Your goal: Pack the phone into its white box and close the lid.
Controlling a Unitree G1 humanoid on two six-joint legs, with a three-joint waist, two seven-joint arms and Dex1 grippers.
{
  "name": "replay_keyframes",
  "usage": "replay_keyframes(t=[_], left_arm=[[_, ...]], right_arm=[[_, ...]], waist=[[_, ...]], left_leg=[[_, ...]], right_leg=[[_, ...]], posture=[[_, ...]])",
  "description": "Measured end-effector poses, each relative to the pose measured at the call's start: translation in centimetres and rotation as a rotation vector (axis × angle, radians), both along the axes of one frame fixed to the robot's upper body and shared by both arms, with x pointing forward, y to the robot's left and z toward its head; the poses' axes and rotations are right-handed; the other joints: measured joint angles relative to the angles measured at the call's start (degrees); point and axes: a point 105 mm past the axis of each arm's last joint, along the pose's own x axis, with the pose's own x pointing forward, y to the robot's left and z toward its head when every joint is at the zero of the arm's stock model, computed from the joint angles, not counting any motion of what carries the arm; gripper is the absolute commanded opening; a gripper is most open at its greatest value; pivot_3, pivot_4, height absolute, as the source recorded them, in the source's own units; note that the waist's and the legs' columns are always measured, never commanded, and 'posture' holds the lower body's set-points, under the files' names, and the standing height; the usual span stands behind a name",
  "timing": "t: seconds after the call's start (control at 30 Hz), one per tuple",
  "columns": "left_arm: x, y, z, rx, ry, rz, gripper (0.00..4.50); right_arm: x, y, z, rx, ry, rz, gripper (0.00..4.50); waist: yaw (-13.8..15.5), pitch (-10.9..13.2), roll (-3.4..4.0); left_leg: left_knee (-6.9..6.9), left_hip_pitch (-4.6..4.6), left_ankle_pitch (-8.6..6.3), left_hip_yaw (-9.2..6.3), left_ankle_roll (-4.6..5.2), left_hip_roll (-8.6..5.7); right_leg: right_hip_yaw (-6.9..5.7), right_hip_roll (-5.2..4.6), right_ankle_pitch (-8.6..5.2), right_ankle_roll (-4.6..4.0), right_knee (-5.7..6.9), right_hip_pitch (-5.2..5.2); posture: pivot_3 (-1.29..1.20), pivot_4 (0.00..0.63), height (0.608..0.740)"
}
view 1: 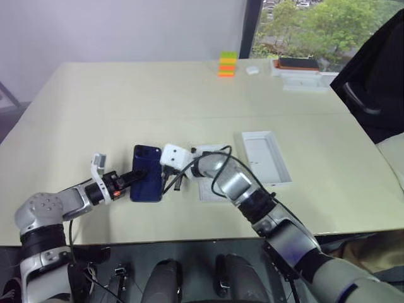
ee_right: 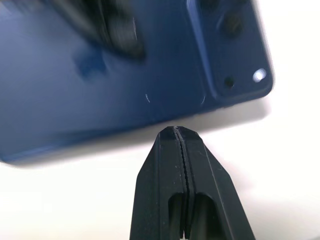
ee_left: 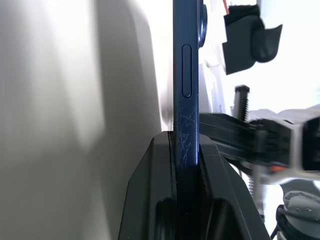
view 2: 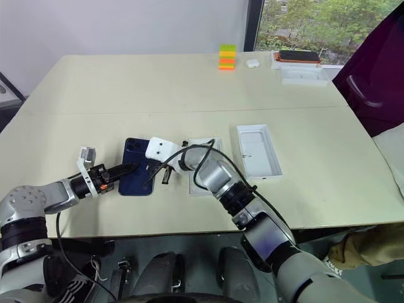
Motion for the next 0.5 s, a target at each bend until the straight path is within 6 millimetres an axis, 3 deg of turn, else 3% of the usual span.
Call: replay_keyframes(t=[0.17, 0.27, 0.37, 0.5], left_arm=[[-0.3, 0.4, 0.2, -0.042, -0.002, 0.019, 0.07], [-0.5, 0.2, 0.6, -0.080, 0.005, 0.021, 0.07], [-0.4, -0.5, 0.9, -0.095, 0.019, 0.018, 0.05], [0.3, -3.0, 1.8, -0.126, 0.010, -0.013, 0.05]], right_arm=[[-0.7, -1.3, 4.3, 0.193, 0.043, 0.029, 0.00], [-1.1, -4.3, 5.9, 0.313, 0.086, 0.032, 0.00], [-0.9, -8.2, 5.5, 0.313, 0.092, -0.016, 0.86], [-1.3, -11.9, 5.4, 0.316, 0.039, -0.036, 2.91]], waist=[[0.0, 0.0, -0.03], [0.4, 0.1, -0.13], [0.5, 0.1, -0.20], [0.3, 0.4, -0.55]], left_leg=[[-0.18, -0.03, 0.00, 0.00, 0.00, 0.04], [-0.20, -0.19, 0.00, -0.03, 0.00, 0.02], [-0.20, -0.26, 0.00, 0.00, 0.00, -0.10], [-0.14, -0.33, 0.00, 0.02, 0.00, -0.10]], right_leg=[[0.00, 0.03, 0.01, 0.01, 0.01, -0.14], [-0.06, 0.02, 0.01, 0.02, -0.02, -0.25], [-0.06, -0.03, 0.00, 0.03, -0.10, -0.26], [-0.04, 0.01, 0.01, 0.05, -0.12, -0.28]], posture=[[0.00, 0.150, 0.740], [0.00, 0.150, 0.740], [0.00, 0.150, 0.740], [0.00, 0.150, 0.740]])
